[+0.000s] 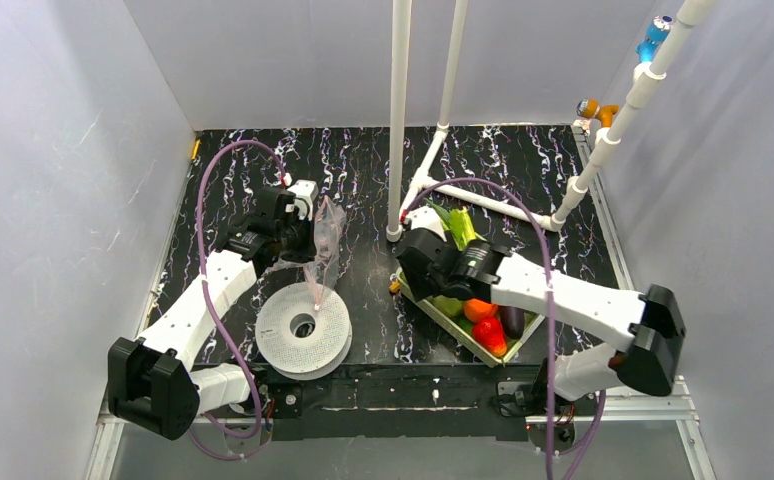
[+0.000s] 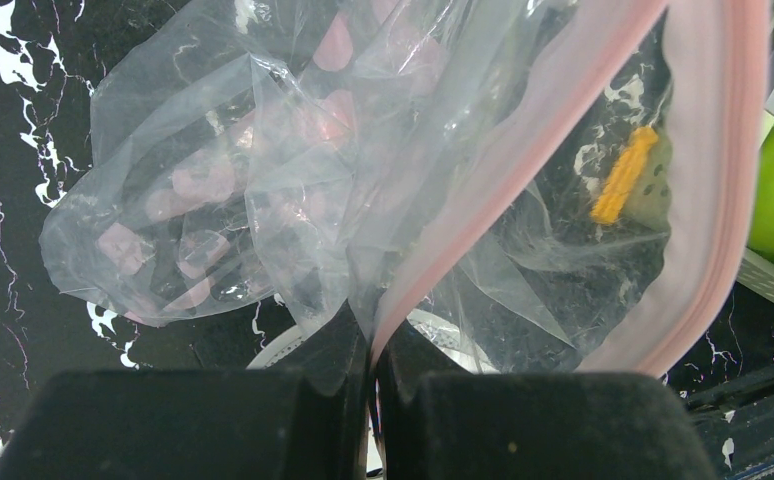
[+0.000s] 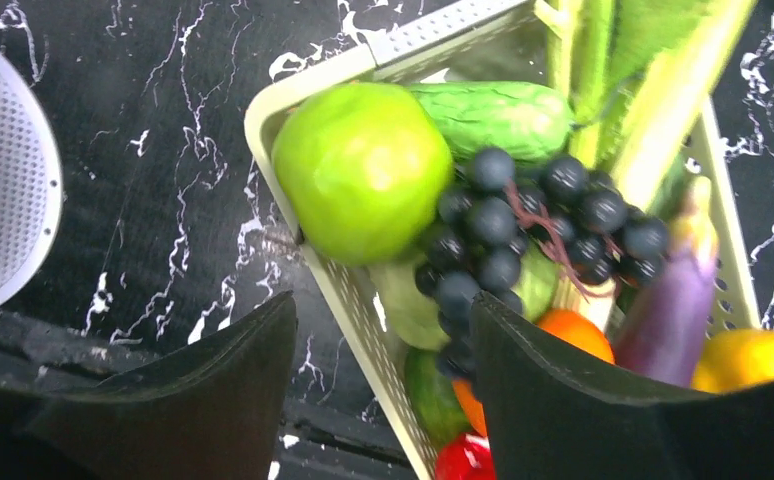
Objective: Place the food in the zip-top bag and seal the zipper
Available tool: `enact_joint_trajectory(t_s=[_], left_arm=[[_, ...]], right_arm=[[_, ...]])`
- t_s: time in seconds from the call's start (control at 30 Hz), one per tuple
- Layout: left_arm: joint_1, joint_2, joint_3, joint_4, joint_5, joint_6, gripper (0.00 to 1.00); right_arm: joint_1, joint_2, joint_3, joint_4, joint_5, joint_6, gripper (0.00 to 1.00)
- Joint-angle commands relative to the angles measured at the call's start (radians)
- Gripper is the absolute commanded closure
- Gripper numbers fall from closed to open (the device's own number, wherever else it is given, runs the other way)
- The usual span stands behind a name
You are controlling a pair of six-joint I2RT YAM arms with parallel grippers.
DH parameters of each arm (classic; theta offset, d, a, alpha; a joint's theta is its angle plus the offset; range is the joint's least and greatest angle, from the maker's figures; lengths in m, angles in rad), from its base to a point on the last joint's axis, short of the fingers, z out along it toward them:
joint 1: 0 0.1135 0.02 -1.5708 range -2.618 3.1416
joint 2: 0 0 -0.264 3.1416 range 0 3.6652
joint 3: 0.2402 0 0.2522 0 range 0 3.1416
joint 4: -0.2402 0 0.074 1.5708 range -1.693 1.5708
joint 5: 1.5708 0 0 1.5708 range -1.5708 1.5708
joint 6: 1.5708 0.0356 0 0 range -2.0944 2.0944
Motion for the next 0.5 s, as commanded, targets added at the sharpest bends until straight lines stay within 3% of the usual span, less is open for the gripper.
enact_joint_trajectory(t_s=[0.0, 0.17, 0.33, 0.47], left_arm=[[-0.001, -0.012, 0.023, -0.016, 0.006, -0.002, 1.00], [-0.001, -0.024, 0.028, -0.019, 0.009, -0.004, 1.00], [-0.002, -0.032, 0.027, -0.020, 0.015, -0.007, 1.00], [-0.002, -0.031, 0.023, -0.020, 0.015, -0.007, 1.00]], right_arm=[[0.004, -0.160, -0.009, -0.142, -0.008, 0.081, 0.25], [0.003, -0.323, -0.136, -0.271, -0.055, 0.305, 0.18], [-0.009, -0.453, -0.278, -0.364, 0.020, 0.566, 0.02], [-0.046, -0.469, -0.331, -0.362, 0.051, 0.636, 0.02]])
